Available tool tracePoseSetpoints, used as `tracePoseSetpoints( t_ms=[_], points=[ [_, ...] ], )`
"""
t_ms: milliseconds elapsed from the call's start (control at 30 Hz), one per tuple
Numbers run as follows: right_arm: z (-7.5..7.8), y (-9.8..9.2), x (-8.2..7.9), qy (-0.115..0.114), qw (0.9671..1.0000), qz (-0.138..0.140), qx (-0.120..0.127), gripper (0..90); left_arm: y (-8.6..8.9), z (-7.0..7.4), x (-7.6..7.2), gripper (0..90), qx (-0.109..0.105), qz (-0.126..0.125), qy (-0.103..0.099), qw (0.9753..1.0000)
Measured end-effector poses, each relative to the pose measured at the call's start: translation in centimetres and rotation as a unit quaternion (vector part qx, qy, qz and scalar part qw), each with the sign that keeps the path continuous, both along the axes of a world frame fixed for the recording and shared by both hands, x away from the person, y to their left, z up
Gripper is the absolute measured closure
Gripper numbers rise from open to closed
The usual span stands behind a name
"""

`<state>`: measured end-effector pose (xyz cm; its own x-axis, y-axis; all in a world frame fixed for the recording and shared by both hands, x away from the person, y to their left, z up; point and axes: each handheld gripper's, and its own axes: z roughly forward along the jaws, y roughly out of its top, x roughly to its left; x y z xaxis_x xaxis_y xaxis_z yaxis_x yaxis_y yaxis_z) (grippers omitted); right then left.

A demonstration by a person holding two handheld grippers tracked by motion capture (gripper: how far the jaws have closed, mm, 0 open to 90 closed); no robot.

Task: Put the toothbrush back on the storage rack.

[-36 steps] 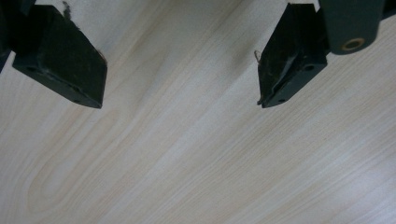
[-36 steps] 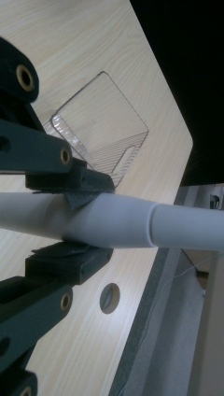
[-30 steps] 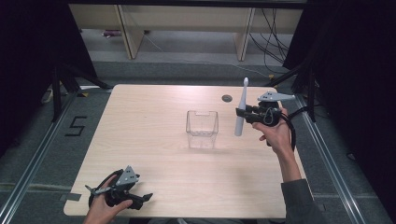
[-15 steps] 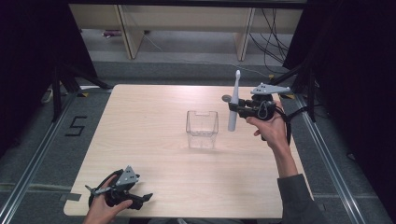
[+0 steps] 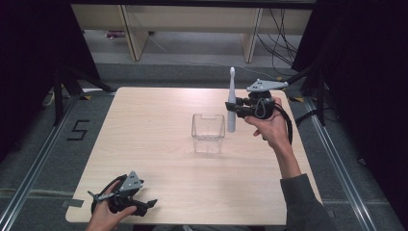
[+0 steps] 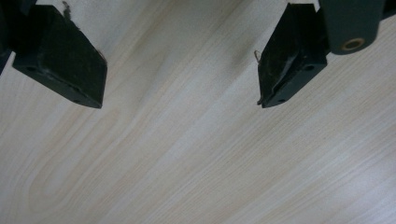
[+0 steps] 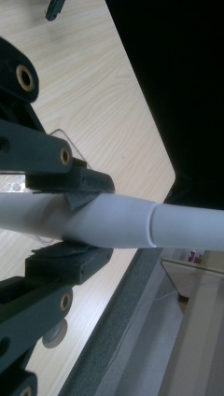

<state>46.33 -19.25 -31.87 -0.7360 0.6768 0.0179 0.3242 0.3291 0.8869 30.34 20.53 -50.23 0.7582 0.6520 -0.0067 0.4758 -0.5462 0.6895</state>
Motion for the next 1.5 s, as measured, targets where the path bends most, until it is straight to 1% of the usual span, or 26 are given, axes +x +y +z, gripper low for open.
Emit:
tracePoseSetpoints(
  t_ms=[67,100,167,367,433,467,500,533,567,667,700,800,833,867,900,1133,1200,1233,1267,1300,1333,1367,1400,1433,1467,1500],
  points=[
    [0.1,0.7,0.1,-0.007,1.0000,0.000,0.000,67.3,0.0,0.0,0.0,15.3,0.000,0.000,0.000,1.0000],
    [0.2,0.8,0.0,-0.002,1.0000,0.001,0.000,67.3,0.0,0.0,0.0,15.4,-0.001,0.000,0.000,1.0000],
    [0.3,1.3,0.2,-0.008,0.9999,0.009,-0.008,67.3,0.0,0.0,0.0,15.3,0.000,0.000,0.000,1.0000],
    [-0.3,2.5,0.7,0.003,0.9998,0.017,-0.013,67.3,0.0,0.0,0.0,15.3,0.000,0.000,-0.001,1.0000],
    [-0.5,2.9,0.7,0.014,0.9997,0.016,-0.010,67.3,0.0,0.0,0.0,15.3,0.000,0.000,0.000,1.0000],
    [-0.6,3.0,0.8,0.015,0.9996,0.020,-0.013,67.3,0.0,0.0,0.0,15.4,0.000,0.000,0.000,1.0000],
    [-0.7,3.2,1.0,0.002,0.9997,0.020,-0.017,67.3,0.0,0.0,0.0,15.3,0.000,0.000,-0.001,1.0000],
    [-0.7,3.4,1.0,0.011,0.9995,0.022,-0.019,67.3,0.0,0.0,0.0,15.4,0.001,-0.001,-0.001,1.0000],
    [-0.8,3.6,1.1,0.011,0.9994,0.027,-0.020,67.3,0.0,0.1,0.0,15.3,0.001,-0.001,-0.001,1.0000],
    [-1.0,4.3,1.3,0.016,0.9994,0.022,-0.023,67.3,0.0,0.1,0.0,15.4,0.000,0.000,-0.001,1.0000],
    [-1.1,4.4,1.5,0.012,0.9991,0.028,-0.030,67.3,0.0,0.1,0.0,15.3,0.000,-0.001,-0.001,1.0000],
    [-1.4,4.7,1.8,0.013,0.9988,0.025,-0.040,67.3,0.0,0.1,0.0,15.3,0.000,-0.001,-0.001,1.0000],
    [-1.7,5.0,1.9,0.024,0.9987,0.021,-0.040,67.3,0.0,0.1,0.0,15.3,0.000,-0.001,-0.001,1.0000],
    [-1.9,5.0,2.2,0.021,0.9985,0.023,-0.046,67.3,0.0,0.1,0.0,15.3,0.000,-0.001,-0.001,1.0000],
    [-2.2,5.2,2.2,0.023,0.9987,0.020,-0.040,67.3,0.0,0.1,0.0,15.3,0.001,-0.002,-0.001,1.0000],
    [-3.8,6.3,3.2,0.048,0.9965,0.022,-0.066,67.3,0.0,0.0,0.0,15.3,-0.003,0.000,0.000,1.0000],
    [-4.1,6.6,3.3,0.064,0.9948,0.021,-0.076,67.3,0.0,0.0,0.0,15.3,-0.003,-0.001,0.000,1.0000],
    [-4.6,6.9,3.5,0.054,0.9953,0.018,-0.078,67.3,0.0,0.1,0.0,15.3,-0.001,-0.002,-0.001,1.0000],
    [-4.8,6.9,3.7,0.055,0.9944,0.020,-0.088,67.3,0.0,0.0,0.0,15.3,-0.002,0.001,0.001,1.0000],
    [-5.0,7.0,3.7,0.067,0.9932,0.017,-0.094,67.3,0.0,0.0,0.0,15.3,-0.004,0.001,0.002,1.0000],
    [-5.3,7.1,4.0,0.060,0.9931,0.023,-0.099,67.3,0.0,0.0,0.0,15.4,-0.003,0.000,0.002,1.0000],
    [-5.6,7.3,4.0,0.062,0.9933,0.017,-0.096,67.3,0.0,0.0,0.0,15.3,0.000,-0.003,0.001,1.0000],
    [-5.6,7.4,4.1,0.067,0.9922,0.019,-0.104,67.3,0.0,0.0,0.0,15.3,-0.003,-0.001,0.001,1.0000],
    [-5.9,7.7,4.0,0.082,0.9913,0.017,-0.102,67.3,0.0,0.0,0.0,15.3,-0.002,-0.002,0.001,1.0000],
    [-6.1,7.8,4.2,0.074,0.9916,0.019,-0.104,67.3,0.0,0.0,0.0,15.3,-0.002,0.001,0.002,1.0000],
    [-6.2,7.9,4.4,0.072,0.9906,0.028,-0.113,67.3,0.0,0.0,0.0,15.4,-0.004,0.001,0.002,1.0000]
  ],
)
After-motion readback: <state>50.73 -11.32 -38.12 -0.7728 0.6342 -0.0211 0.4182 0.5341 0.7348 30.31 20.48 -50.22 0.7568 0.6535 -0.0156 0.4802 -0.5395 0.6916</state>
